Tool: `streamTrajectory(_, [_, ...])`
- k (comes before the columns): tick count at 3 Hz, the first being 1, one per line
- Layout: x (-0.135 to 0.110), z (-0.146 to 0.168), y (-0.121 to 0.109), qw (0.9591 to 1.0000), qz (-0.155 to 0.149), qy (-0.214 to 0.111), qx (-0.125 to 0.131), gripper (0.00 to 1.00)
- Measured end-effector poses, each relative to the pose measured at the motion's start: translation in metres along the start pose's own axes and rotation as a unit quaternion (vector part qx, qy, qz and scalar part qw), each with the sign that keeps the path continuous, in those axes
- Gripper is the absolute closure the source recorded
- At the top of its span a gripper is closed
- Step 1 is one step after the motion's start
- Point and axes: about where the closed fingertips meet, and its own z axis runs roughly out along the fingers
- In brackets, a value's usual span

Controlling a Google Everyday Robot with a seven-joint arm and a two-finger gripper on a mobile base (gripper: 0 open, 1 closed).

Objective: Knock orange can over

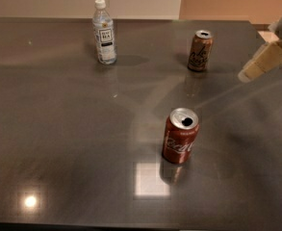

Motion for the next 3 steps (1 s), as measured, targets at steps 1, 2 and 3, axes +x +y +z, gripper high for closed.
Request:
streamTrajectory(1, [0.031,0.01,-0.024,0.9992,0.033,-0.02,0.005,0.0])
streamTrajectory(2, [0.035,0.025,-0.038,0.9977,0.055,-0.039,-0.009,0.0])
streamTrajectory(3, [0.027,0.034,-0.047,0.9964,0.061,-0.055,-0.019,0.0])
